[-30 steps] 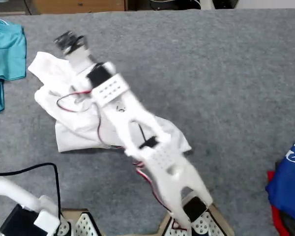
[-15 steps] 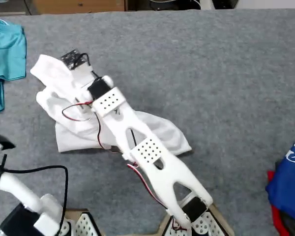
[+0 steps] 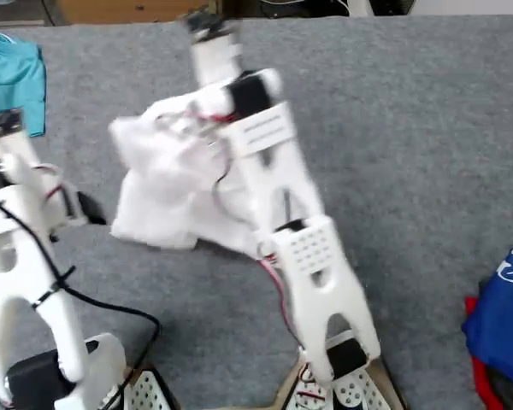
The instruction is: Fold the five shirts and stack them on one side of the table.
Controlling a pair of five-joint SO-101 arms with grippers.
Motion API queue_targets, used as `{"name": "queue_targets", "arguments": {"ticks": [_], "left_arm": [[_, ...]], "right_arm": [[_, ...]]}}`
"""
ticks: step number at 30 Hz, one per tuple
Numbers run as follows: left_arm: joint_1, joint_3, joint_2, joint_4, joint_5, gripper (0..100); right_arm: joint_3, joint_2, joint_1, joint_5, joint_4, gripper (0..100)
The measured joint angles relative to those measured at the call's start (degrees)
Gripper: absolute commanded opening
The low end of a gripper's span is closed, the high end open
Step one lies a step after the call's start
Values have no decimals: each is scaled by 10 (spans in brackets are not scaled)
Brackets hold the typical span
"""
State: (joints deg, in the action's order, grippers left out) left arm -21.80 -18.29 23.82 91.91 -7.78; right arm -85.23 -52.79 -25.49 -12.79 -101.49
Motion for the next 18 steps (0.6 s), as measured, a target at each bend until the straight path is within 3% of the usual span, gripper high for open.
{"name": "queue_targets", "arguments": {"ticks": [4, 8, 13, 18], "left_arm": [[57, -62, 0, -105, 37, 298], [126, -122, 0, -184, 45, 298], [205, -142, 0, -213, 45, 299], [251, -143, 0, -215, 45, 299]], "right_arm": [[122, 64, 99, 0, 0, 6], [287, 127, 188, 49, 0, 8], [484, 185, 284, 118, 0, 8], [577, 226, 391, 195, 0, 48]]}}
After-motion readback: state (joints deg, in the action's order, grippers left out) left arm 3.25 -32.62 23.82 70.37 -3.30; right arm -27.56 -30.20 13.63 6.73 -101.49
